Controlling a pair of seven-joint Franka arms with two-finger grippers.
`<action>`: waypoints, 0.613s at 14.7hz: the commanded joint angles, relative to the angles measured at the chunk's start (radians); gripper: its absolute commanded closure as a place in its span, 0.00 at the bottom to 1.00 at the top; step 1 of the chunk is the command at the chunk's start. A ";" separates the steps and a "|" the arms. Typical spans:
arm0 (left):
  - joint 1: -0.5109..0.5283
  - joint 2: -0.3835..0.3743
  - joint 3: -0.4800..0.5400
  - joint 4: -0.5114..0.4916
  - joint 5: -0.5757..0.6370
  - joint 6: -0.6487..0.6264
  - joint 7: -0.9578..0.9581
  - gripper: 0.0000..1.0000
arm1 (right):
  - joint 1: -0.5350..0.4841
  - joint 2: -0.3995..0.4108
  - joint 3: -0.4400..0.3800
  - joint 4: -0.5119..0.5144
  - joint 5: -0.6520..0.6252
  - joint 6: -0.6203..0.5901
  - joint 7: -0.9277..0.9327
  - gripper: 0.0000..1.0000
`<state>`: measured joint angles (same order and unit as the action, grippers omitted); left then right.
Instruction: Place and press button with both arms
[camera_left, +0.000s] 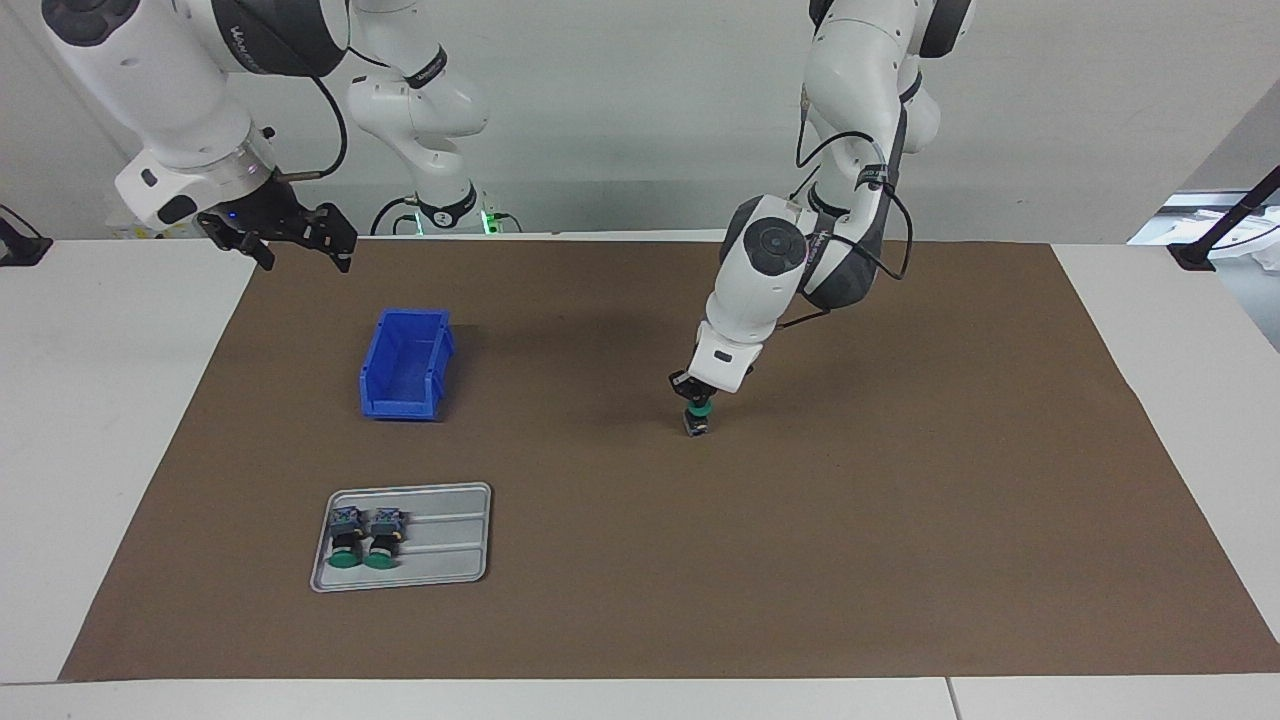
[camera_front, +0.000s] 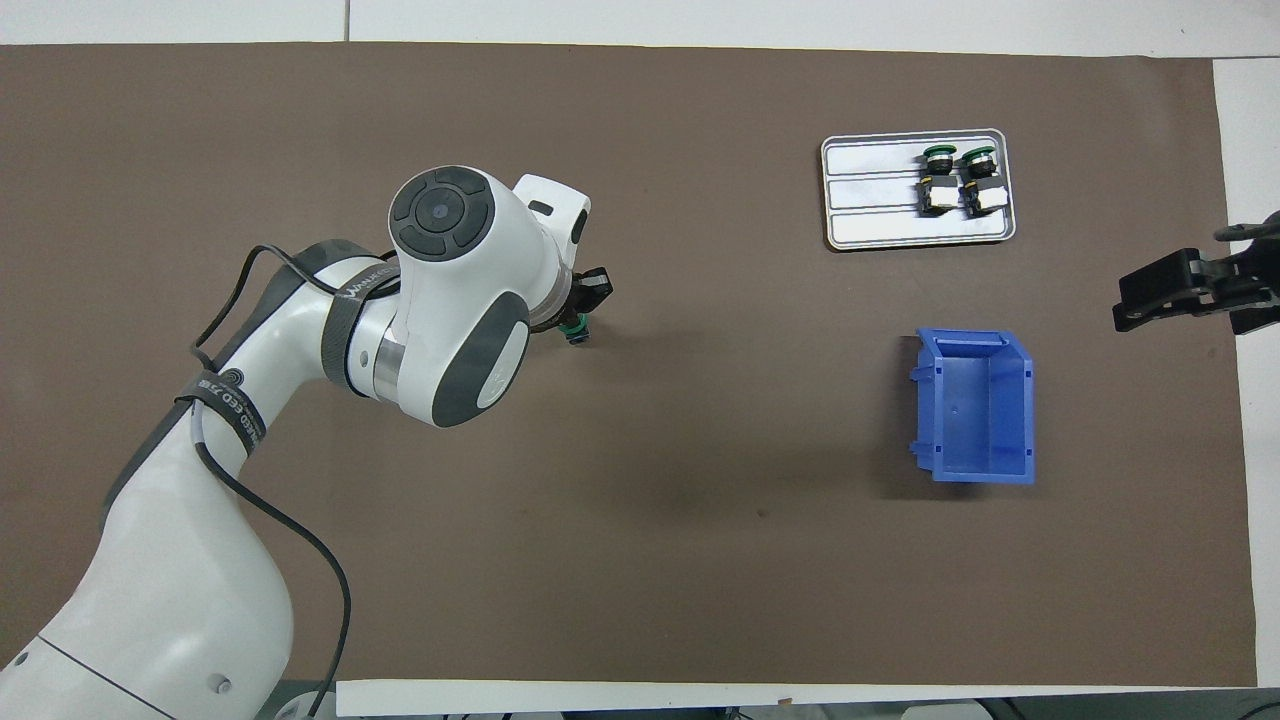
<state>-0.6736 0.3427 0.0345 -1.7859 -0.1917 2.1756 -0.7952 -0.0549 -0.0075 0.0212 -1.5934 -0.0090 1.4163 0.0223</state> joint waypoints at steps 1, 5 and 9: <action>-0.009 -0.007 0.002 -0.067 0.023 0.055 -0.003 0.99 | -0.005 -0.023 0.003 -0.026 -0.002 0.010 -0.015 0.00; 0.006 -0.033 0.005 -0.043 0.020 0.038 0.001 0.97 | -0.005 -0.023 0.005 -0.026 -0.002 0.010 -0.015 0.00; 0.037 -0.079 0.015 0.040 0.020 -0.084 0.001 0.92 | -0.005 -0.023 0.005 -0.026 -0.002 0.010 -0.015 0.00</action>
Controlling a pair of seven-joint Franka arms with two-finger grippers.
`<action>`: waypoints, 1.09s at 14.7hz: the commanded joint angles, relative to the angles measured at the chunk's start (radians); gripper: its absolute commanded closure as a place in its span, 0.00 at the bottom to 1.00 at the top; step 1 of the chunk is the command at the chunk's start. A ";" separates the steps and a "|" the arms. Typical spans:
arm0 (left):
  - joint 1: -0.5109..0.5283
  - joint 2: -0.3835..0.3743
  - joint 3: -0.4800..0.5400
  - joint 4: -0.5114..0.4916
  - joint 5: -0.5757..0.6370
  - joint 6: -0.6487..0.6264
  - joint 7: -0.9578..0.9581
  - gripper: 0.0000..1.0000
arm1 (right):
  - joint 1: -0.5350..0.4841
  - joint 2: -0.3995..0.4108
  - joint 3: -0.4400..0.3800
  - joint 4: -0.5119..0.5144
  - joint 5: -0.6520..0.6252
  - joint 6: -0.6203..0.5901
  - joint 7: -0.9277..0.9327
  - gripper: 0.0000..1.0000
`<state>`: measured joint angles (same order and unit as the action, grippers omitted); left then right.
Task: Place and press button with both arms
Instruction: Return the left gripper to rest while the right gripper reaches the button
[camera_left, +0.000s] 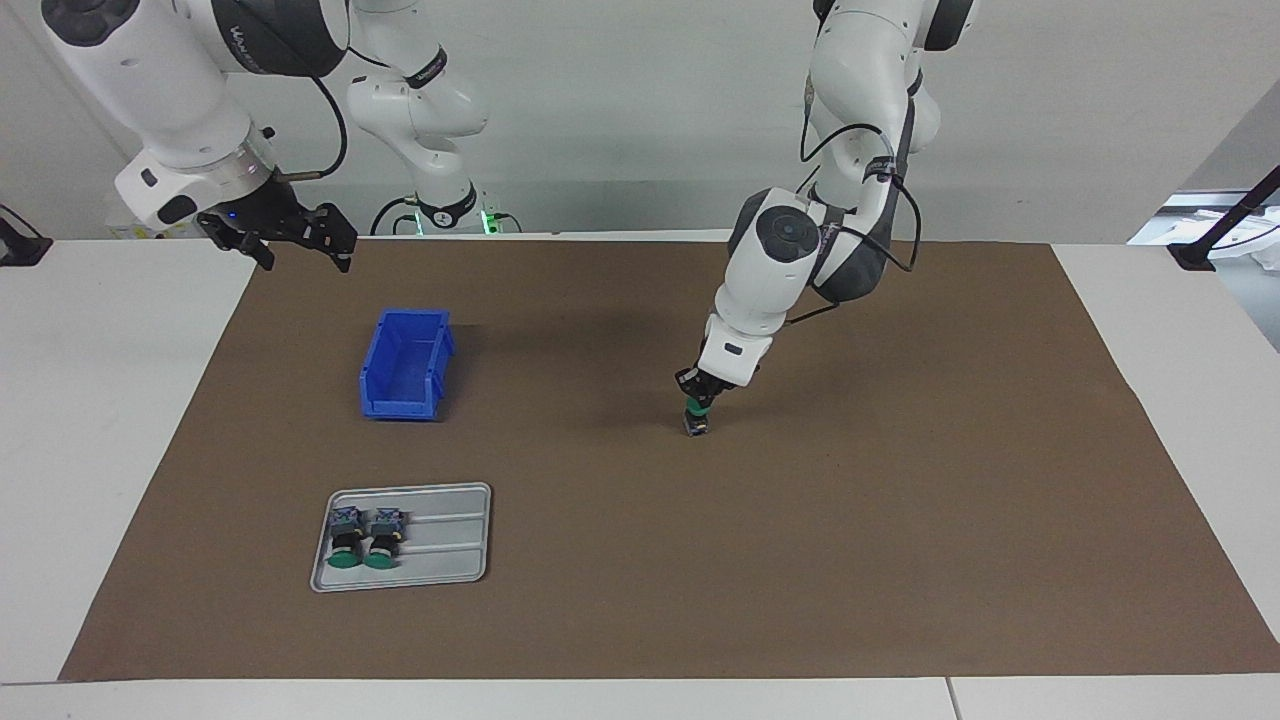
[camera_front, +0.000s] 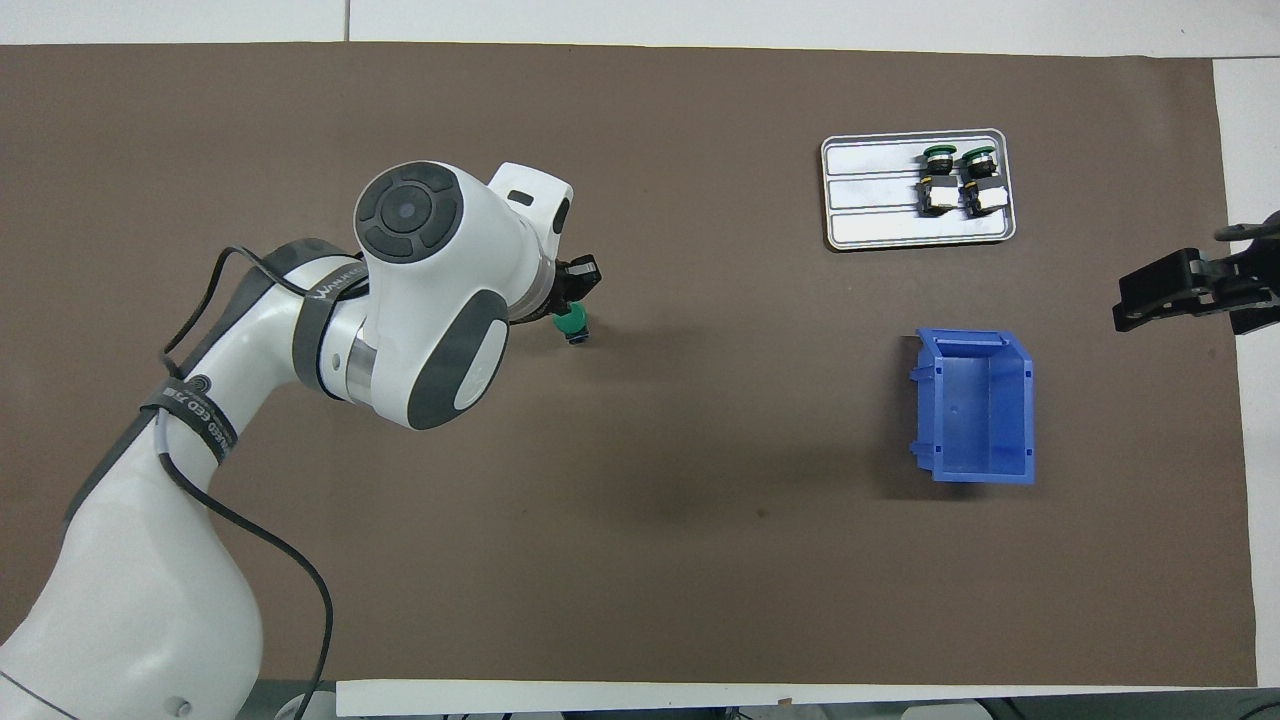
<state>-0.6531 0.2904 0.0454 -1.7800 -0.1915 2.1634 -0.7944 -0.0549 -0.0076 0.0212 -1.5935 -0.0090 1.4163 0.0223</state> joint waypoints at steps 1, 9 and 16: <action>0.044 -0.039 0.004 0.056 0.020 -0.100 0.001 0.80 | -0.005 -0.023 0.005 -0.026 -0.002 0.010 -0.015 0.01; 0.291 -0.114 0.010 0.065 0.027 -0.215 0.143 0.00 | -0.005 -0.023 0.002 -0.025 -0.003 0.001 -0.024 0.00; 0.490 -0.200 0.010 0.076 0.118 -0.445 0.495 0.00 | 0.202 -0.005 0.025 -0.017 0.009 0.107 0.026 0.01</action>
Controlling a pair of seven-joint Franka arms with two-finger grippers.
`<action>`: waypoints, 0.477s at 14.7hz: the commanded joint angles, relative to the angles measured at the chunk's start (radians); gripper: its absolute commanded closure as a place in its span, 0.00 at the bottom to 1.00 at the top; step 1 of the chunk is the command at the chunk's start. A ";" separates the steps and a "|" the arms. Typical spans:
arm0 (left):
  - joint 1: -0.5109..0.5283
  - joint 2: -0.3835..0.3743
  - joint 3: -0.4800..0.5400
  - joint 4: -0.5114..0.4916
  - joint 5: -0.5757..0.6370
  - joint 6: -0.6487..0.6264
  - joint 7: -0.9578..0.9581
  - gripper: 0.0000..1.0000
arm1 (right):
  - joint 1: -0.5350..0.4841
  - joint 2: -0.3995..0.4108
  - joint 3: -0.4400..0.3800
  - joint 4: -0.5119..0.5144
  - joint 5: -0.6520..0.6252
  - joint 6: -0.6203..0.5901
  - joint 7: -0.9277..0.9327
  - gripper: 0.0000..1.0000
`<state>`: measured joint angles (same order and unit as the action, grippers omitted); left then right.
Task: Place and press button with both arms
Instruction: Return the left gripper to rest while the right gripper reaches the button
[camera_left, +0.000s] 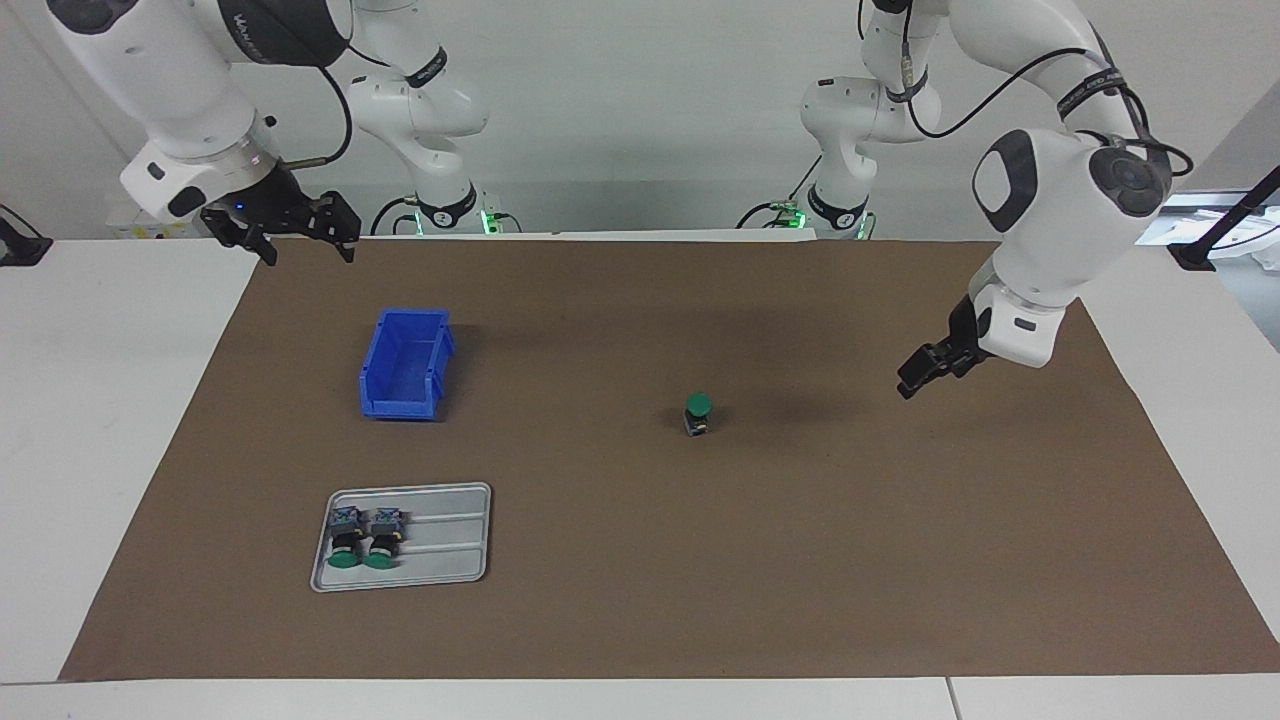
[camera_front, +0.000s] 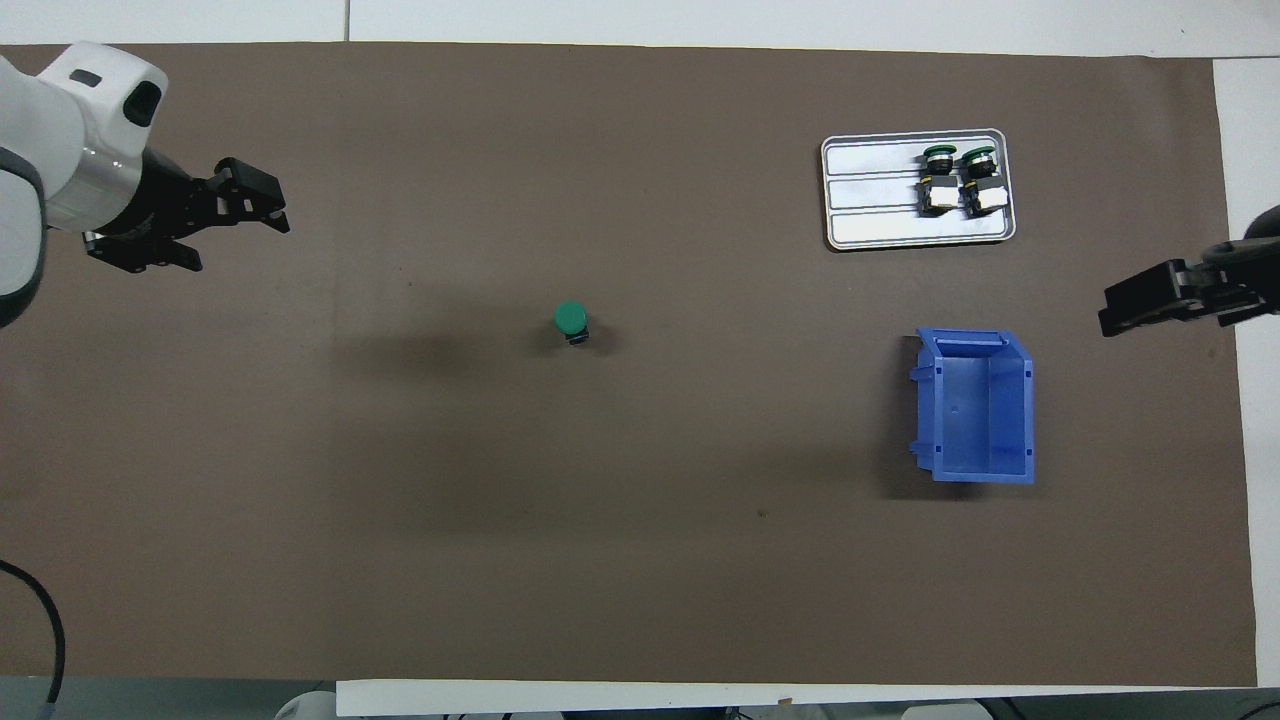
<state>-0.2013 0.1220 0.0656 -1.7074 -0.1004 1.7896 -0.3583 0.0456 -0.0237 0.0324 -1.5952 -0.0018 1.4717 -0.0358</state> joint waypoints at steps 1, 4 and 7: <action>0.045 -0.042 -0.010 0.026 0.046 -0.114 0.091 0.00 | 0.153 0.039 0.015 0.003 0.029 0.093 0.170 0.01; 0.046 -0.044 -0.009 0.132 0.105 -0.292 0.177 0.00 | 0.319 0.155 0.017 0.082 0.086 0.218 0.354 0.01; 0.045 -0.053 0.008 0.190 0.105 -0.400 0.186 0.00 | 0.462 0.278 0.017 0.103 0.079 0.391 0.490 0.01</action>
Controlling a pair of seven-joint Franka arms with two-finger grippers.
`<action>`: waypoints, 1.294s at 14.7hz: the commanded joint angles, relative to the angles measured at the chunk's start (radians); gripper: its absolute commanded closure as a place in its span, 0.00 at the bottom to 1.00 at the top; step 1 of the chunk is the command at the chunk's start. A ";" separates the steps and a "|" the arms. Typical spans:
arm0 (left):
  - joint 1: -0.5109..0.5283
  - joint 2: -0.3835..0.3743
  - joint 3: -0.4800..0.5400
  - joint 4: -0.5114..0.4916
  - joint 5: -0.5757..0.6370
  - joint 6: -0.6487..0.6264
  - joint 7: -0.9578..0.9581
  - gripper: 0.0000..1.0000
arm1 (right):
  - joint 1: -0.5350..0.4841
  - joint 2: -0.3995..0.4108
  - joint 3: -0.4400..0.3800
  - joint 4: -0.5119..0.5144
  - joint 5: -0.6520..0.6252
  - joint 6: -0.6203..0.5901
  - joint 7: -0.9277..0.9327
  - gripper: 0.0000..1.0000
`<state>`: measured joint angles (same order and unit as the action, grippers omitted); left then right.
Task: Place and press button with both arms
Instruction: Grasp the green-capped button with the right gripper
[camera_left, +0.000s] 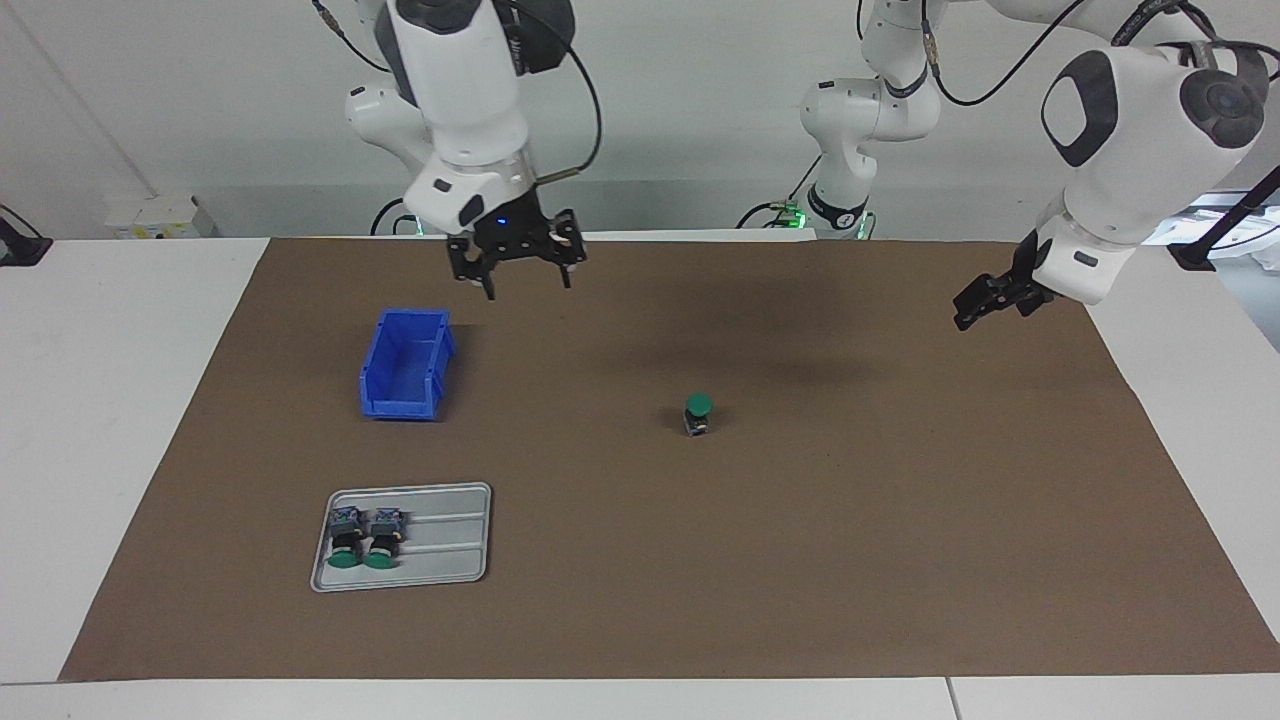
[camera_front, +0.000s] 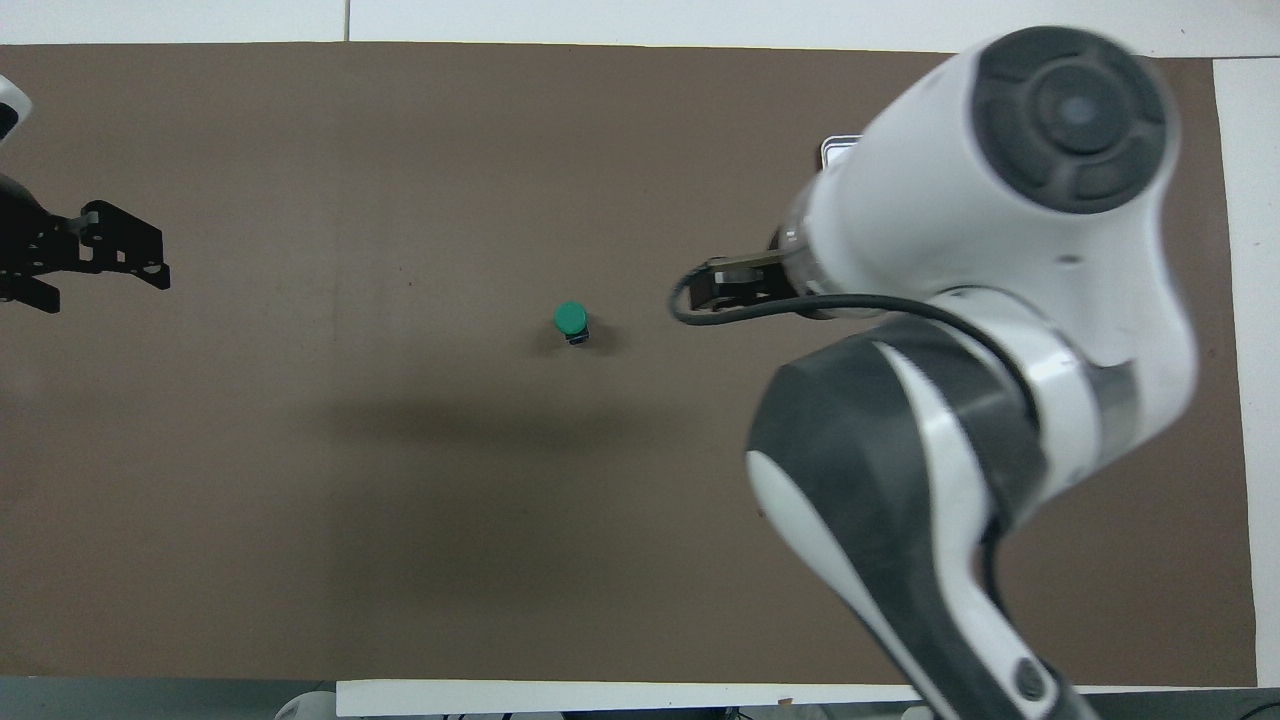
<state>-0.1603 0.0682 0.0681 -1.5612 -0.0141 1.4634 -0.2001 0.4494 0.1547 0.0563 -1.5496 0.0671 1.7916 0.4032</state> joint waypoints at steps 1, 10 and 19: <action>0.004 -0.019 0.006 0.038 0.019 -0.089 0.042 0.00 | 0.098 0.141 -0.007 0.049 0.013 0.145 0.074 0.01; -0.001 -0.047 0.002 0.029 0.017 -0.137 0.039 0.00 | 0.212 0.365 -0.007 -0.046 -0.102 0.494 0.117 0.01; 0.005 -0.091 0.005 0.007 0.016 -0.157 0.076 0.00 | 0.203 0.387 -0.007 -0.055 -0.110 0.505 0.111 0.81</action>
<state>-0.1604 0.0102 0.0722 -1.5315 -0.0126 1.3204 -0.1570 0.6608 0.5534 0.0490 -1.6048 -0.0260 2.3193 0.5105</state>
